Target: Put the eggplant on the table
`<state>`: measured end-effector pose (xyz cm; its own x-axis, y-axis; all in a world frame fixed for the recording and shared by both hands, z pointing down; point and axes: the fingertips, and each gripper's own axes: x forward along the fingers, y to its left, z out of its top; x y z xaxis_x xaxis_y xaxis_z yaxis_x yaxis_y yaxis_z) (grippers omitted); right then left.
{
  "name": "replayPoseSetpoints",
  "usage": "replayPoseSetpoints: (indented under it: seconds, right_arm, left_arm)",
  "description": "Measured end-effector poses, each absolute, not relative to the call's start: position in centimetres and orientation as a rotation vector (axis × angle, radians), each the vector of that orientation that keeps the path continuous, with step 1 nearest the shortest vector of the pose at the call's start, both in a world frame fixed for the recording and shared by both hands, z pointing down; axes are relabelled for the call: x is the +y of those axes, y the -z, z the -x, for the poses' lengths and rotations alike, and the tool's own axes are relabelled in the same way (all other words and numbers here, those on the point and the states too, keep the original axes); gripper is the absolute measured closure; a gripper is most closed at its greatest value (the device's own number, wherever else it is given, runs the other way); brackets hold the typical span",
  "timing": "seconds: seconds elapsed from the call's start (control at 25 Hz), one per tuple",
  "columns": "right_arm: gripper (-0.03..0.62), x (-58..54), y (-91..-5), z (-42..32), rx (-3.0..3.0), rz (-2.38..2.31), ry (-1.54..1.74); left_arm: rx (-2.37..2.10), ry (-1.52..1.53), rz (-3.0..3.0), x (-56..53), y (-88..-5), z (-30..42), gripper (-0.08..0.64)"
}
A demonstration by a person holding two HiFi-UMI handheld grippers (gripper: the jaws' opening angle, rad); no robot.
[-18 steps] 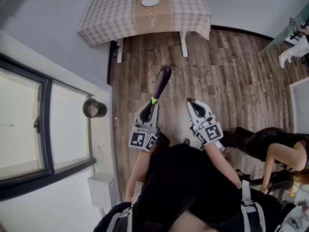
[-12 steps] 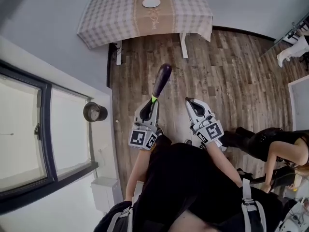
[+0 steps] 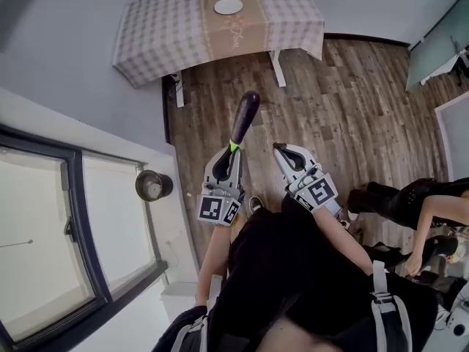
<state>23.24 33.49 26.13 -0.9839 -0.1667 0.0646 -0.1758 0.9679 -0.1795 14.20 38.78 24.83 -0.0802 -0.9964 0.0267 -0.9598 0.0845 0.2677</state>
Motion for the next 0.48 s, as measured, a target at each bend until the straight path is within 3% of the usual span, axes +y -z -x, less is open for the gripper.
replayPoseSetpoints:
  seconds: [0.48]
  right_arm:
    - [0.586, 28.4, -28.9, -16.4, -3.068, -0.238, -0.338]
  left_arm:
    - [-2.153, 0.247, -1.941, 34.9, -27.6, -8.6, 0.499]
